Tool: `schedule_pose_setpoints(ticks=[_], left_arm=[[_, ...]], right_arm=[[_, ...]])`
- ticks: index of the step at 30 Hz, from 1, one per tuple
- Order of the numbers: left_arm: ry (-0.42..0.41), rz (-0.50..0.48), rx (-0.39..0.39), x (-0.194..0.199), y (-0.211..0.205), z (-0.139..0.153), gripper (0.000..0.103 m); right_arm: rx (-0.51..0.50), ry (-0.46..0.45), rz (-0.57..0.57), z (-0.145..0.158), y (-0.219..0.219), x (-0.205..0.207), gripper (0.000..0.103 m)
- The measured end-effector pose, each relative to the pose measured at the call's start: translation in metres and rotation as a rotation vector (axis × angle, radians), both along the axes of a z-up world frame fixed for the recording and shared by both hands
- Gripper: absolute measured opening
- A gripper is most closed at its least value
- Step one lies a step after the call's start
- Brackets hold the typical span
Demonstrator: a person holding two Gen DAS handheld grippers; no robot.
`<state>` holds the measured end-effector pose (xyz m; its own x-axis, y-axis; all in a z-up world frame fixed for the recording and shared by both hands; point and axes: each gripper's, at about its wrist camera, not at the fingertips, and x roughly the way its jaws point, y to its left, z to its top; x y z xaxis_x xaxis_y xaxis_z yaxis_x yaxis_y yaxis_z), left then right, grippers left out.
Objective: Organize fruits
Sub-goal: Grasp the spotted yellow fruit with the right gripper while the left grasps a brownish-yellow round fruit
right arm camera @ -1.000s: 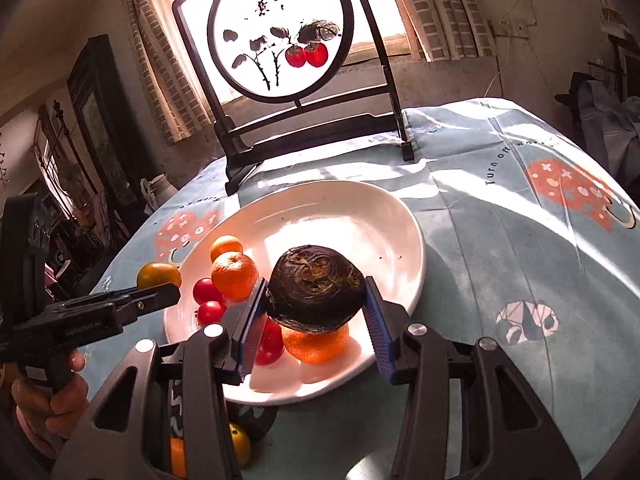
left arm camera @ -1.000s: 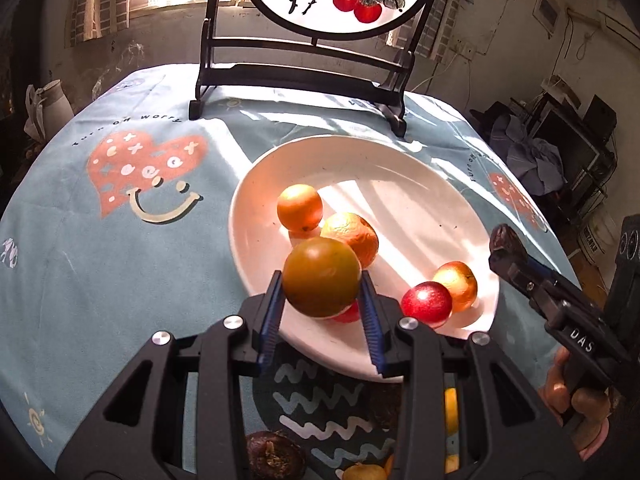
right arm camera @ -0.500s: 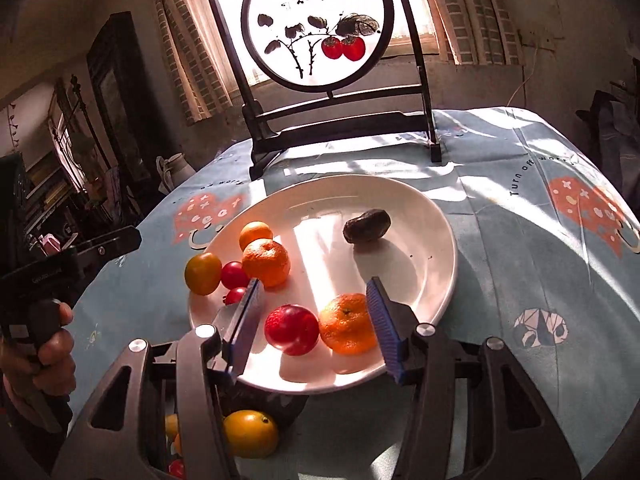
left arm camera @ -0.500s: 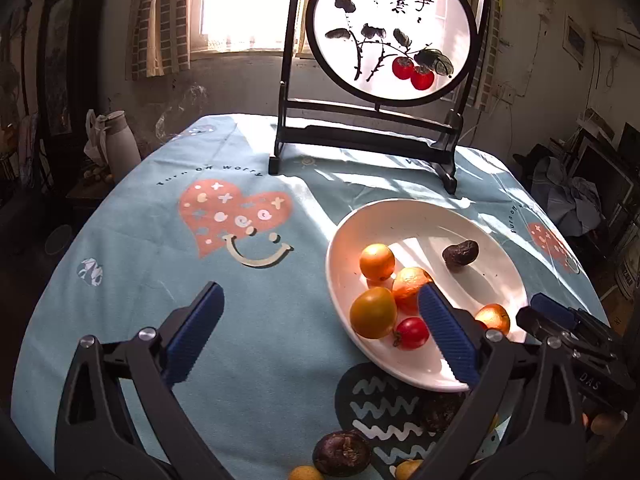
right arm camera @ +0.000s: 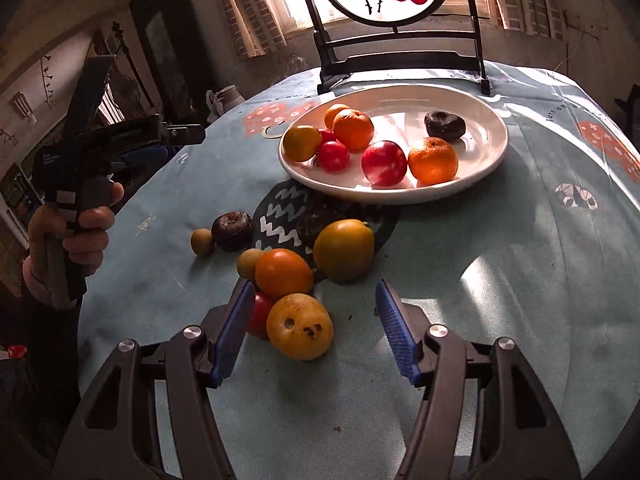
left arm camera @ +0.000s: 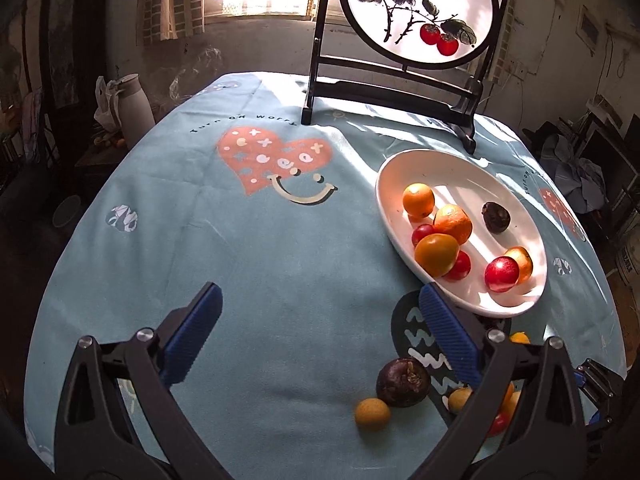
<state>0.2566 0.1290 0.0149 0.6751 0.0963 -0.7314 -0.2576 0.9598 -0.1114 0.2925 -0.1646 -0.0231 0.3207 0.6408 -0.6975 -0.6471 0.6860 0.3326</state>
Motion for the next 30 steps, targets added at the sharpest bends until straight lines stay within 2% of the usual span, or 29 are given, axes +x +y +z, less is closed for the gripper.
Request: schedule_pose_setpoints(ticks=[3,5,10,12,15,18,22,24,27,30], left_arm=[[0.0,-0.012,0.025,-0.005,-0.001,-0.002,0.101],[0.009,-0.018,0.027,-0.006,0.0,-0.004,0.101],[0.002,-0.027,-0.02,-0.011,0.012,-0.005,0.101],[-0.008,-0.015,-0.024,-0.014,0.016,-0.004,0.101],[0.004,-0.004,-0.027,-0.013,0.021,-0.007,0.101],[0.021,0.001,-0.032,-0.014,0.024,-0.011,0.101],[0.032,-0.007,-0.062,-0.019,0.029,-0.015,0.101],[0.051,-0.037,-0.071,-0.023,0.027,-0.021,0.101],[0.069,-0.152,-0.08,-0.031,0.014,-0.032,0.098],[0.085,-0.271,-0.064,-0.041,-0.006,-0.043,0.079]], right_arm=[[0.029,0.047,0.007,-0.004,-0.001,0.001,0.057],[0.01,0.062,0.007,-0.006,0.002,0.003,0.056],[-0.023,0.111,0.032,-0.016,0.008,0.006,0.056],[-0.012,0.13,0.062,-0.018,0.01,0.005,0.045],[-0.005,0.13,0.067,-0.017,0.01,0.003,0.038],[0.036,0.165,0.04,-0.019,0.0,0.009,0.037],[0.151,0.198,-0.037,-0.015,-0.022,0.019,0.037],[0.206,0.213,-0.077,-0.013,-0.034,0.023,0.037],[0.204,0.213,-0.12,-0.013,-0.04,0.025,0.037],[0.194,0.214,-0.123,-0.014,-0.04,0.024,0.037]])
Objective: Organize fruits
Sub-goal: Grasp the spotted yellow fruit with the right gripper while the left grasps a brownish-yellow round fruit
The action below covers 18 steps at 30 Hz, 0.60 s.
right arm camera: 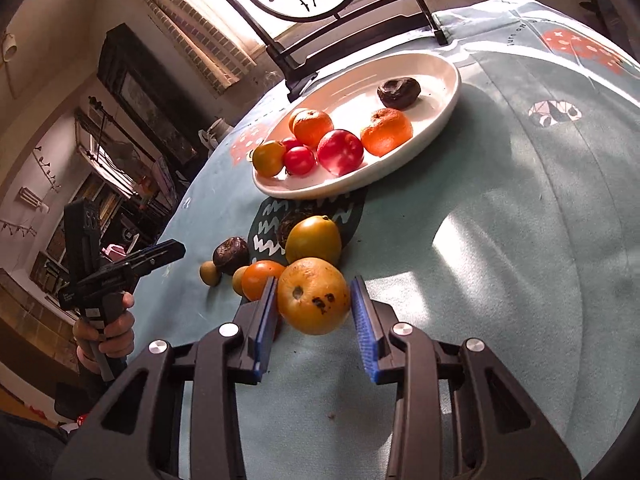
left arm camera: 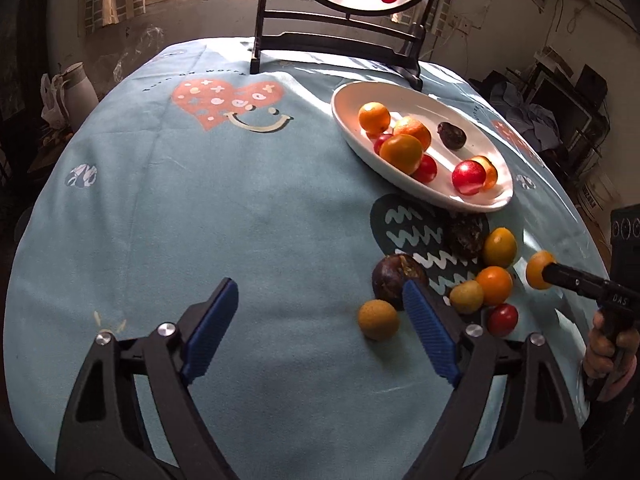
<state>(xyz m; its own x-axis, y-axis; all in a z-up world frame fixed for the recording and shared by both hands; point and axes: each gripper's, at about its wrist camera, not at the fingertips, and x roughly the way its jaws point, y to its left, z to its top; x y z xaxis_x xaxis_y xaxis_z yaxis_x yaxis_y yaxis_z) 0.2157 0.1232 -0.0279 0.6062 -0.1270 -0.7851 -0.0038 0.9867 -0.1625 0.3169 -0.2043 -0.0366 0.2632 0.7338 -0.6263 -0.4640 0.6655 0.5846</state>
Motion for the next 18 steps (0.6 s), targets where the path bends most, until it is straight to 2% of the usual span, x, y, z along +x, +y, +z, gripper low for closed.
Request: schedule_pose_setpoints(ticks=[3,4,9,17,18], left_arm=[[0.013,-0.077,0.072,-0.007,-0.021,-0.011,0.059],[0.012,-0.097,0.09,-0.008,-0.027,-0.012,0.056],[-0.001,-0.17,0.101,-0.01,-0.042,-0.013,0.055],[-0.009,-0.157,0.12,-0.004,-0.046,-0.018,0.055],[-0.005,-0.159,0.124,-0.003,-0.047,-0.019,0.051]], right_arm=[[-0.007,-0.014,0.016,0.002,0.004,-0.003,0.037],[-0.006,-0.016,0.021,0.002,0.004,-0.004,0.037],[-0.009,-0.026,0.02,0.003,0.005,-0.006,0.037],[-0.022,-0.049,0.019,0.005,0.006,-0.01,0.037],[-0.022,-0.049,0.018,0.005,0.005,-0.01,0.037]])
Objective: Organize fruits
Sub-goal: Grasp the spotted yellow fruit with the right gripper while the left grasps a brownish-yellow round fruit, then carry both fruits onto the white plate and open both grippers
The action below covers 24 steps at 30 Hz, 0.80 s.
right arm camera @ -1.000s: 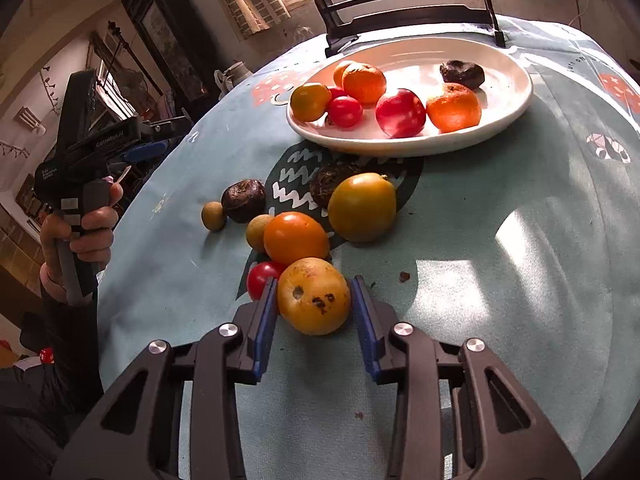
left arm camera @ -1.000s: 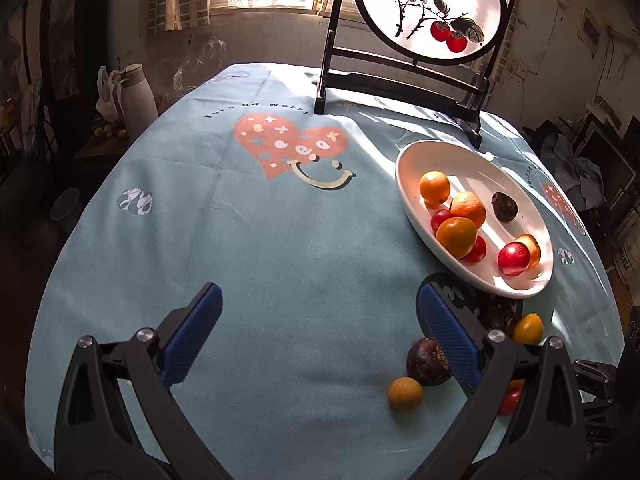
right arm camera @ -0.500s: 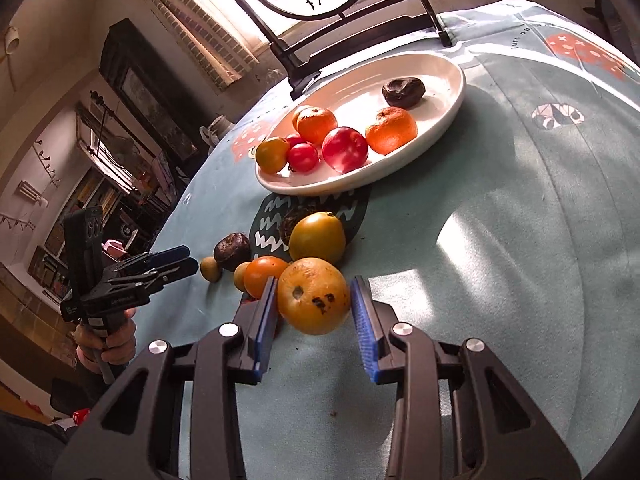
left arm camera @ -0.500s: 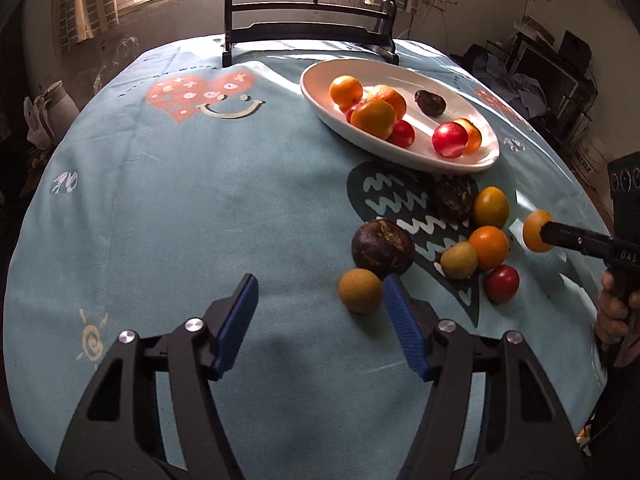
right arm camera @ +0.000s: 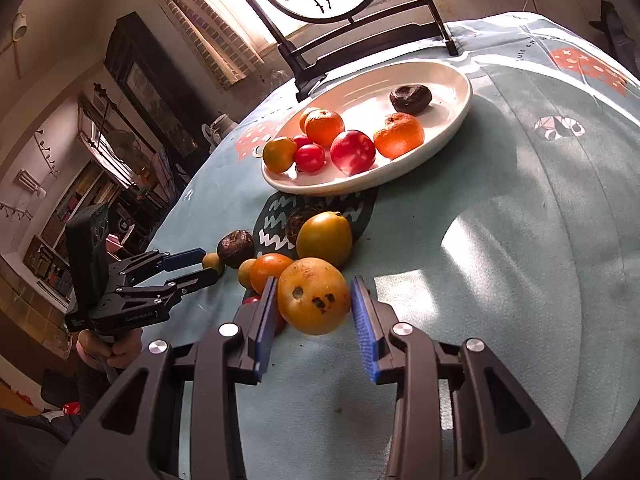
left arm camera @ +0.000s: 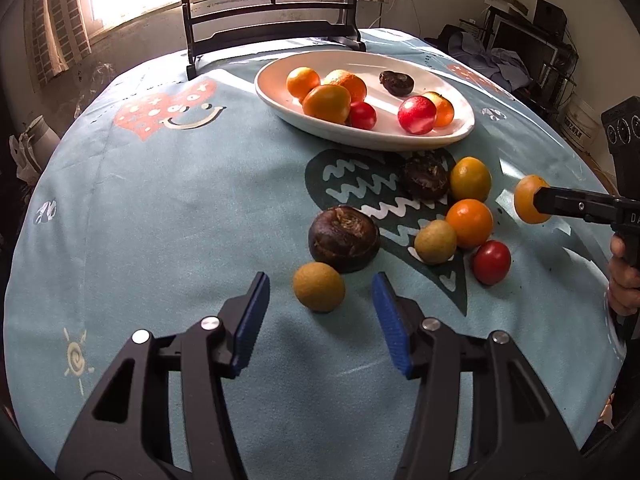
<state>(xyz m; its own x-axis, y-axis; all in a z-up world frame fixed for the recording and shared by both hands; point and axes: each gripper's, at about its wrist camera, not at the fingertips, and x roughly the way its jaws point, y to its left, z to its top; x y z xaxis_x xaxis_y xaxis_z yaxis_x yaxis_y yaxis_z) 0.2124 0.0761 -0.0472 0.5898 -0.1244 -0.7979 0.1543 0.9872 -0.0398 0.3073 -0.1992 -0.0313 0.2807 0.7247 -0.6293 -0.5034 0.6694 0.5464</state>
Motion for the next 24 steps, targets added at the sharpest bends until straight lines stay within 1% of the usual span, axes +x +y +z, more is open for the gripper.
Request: schedule_pose_setpoints(ticks=[1,3,4,8,11,17,19,21,22,24], left_arm=[[0.005,-0.005,0.0,0.001,-0.001,-0.001,0.045],[0.016,-0.009,-0.003,0.002,-0.002,-0.003,0.038],[0.024,-0.005,-0.002,0.004,-0.002,-0.005,0.036],[0.028,0.002,0.005,0.006,-0.001,-0.008,0.034],[0.021,0.008,0.024,0.005,-0.002,-0.008,0.028],[0.017,0.031,-0.016,0.005,0.008,-0.004,0.027],[0.005,0.049,-0.059,0.004,0.015,0.001,0.027],[-0.011,0.066,-0.141,0.004,0.024,0.009,0.027],[-0.027,0.078,-0.184,0.004,0.027,0.015,0.027],[-0.073,0.108,-0.246,0.009,0.027,0.027,0.027]], right_arm=[[-0.001,0.0,-0.001,0.0,0.0,0.0,0.037],[-0.004,-0.002,-0.001,0.0,0.0,0.0,0.037],[-0.001,-0.003,0.001,0.001,0.0,0.0,0.037],[0.005,-0.012,0.005,0.003,-0.001,-0.001,0.037],[0.002,-0.009,0.001,0.002,-0.001,-0.001,0.037],[0.007,-0.011,0.004,0.002,-0.002,-0.001,0.037],[0.012,-0.016,0.005,0.003,-0.002,-0.001,0.037],[0.032,-0.03,0.011,0.006,-0.001,-0.002,0.037],[0.046,-0.047,0.01,0.009,0.0,-0.002,0.037],[0.056,-0.114,-0.01,0.018,0.005,-0.002,0.037]])
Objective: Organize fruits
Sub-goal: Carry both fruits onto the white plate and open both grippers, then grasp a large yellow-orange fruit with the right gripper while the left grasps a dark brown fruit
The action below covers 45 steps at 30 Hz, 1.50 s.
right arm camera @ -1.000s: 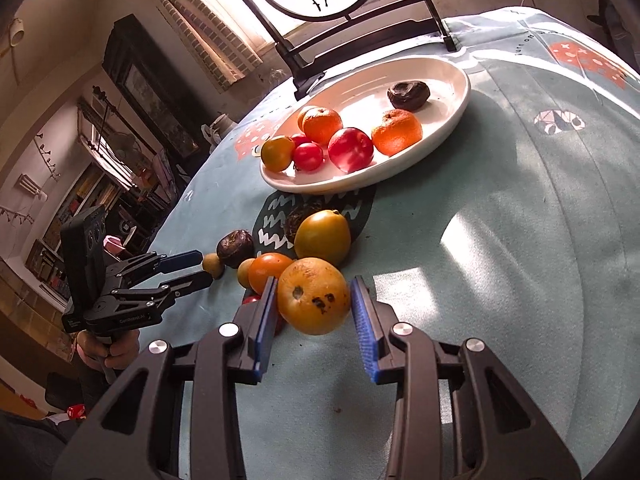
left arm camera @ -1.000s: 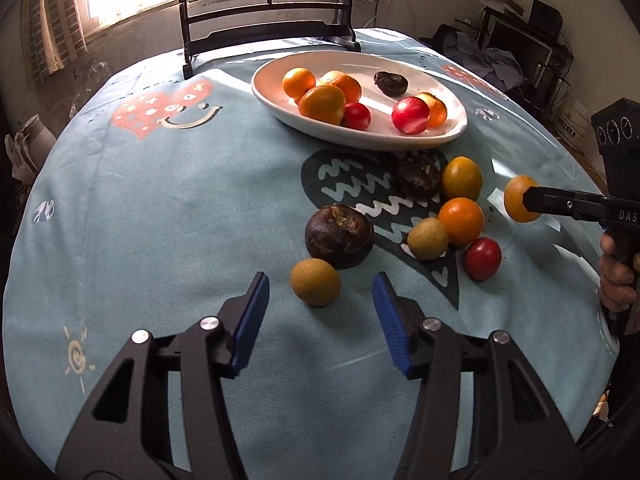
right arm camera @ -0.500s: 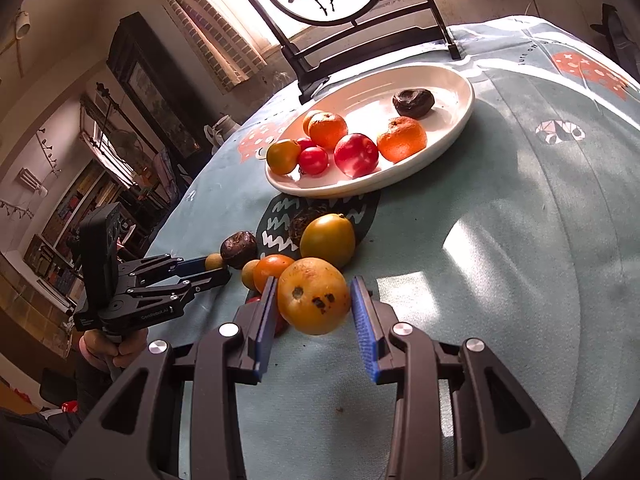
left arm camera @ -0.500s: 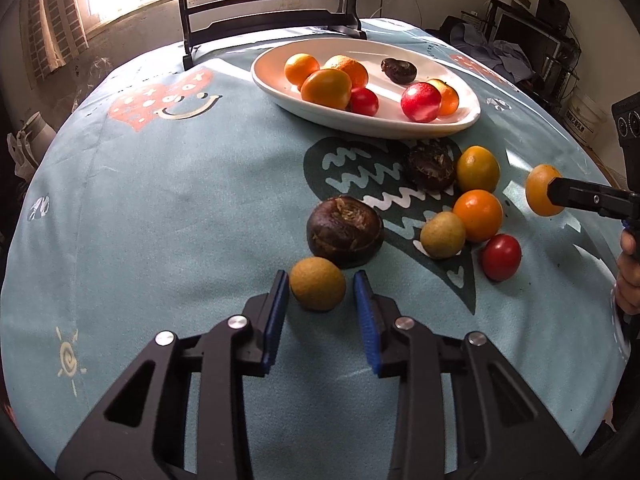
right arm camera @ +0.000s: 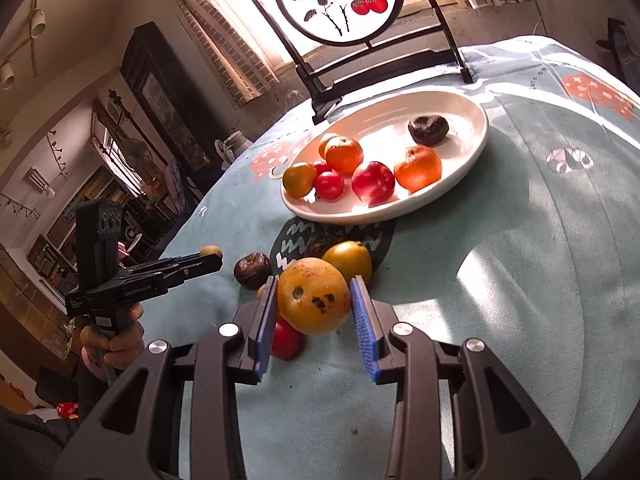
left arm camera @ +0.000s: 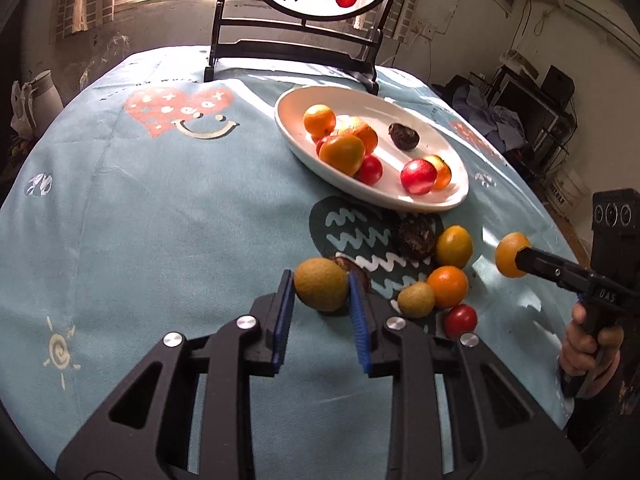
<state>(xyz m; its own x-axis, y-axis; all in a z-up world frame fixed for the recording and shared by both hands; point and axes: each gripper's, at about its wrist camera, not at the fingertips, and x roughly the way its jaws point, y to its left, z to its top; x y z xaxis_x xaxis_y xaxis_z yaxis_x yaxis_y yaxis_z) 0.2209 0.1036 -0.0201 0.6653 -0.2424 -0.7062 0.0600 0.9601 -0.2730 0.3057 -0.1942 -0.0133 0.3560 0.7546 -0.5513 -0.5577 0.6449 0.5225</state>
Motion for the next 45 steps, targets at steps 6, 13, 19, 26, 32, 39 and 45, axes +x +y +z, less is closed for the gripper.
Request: schedule_pose_setpoints(ticks=[6,13,19,26,32,39,45], left_arm=[[-0.091,0.033,0.032,0.048,-0.047,0.034,0.027],[-0.037,0.021,0.177,0.114,-0.091,0.019,0.027],[-0.079,0.05,0.227,0.111,-0.09,0.023,0.081],[-0.193,0.199,0.249,0.055,-0.051,0.053,0.099],[-0.127,0.303,0.115,0.041,-0.003,0.046,0.099],[-0.069,0.328,0.043,0.038,0.013,0.033,0.099],[-0.072,0.294,0.091,0.038,0.002,0.034,0.099]], right_arm=[[-0.014,-0.125,-0.176,0.014,0.016,0.045,0.037],[-0.083,-0.131,-0.27,0.003,0.025,0.108,0.037],[-0.088,-0.101,-0.269,0.003,0.02,0.114,0.055],[-0.05,-0.084,-0.184,0.024,0.013,0.068,0.055],[-0.12,0.017,-0.032,0.005,0.037,0.039,0.055],[-0.246,0.069,0.025,-0.017,0.052,0.035,0.055],[-0.318,0.022,0.024,-0.022,0.057,0.032,0.042]])
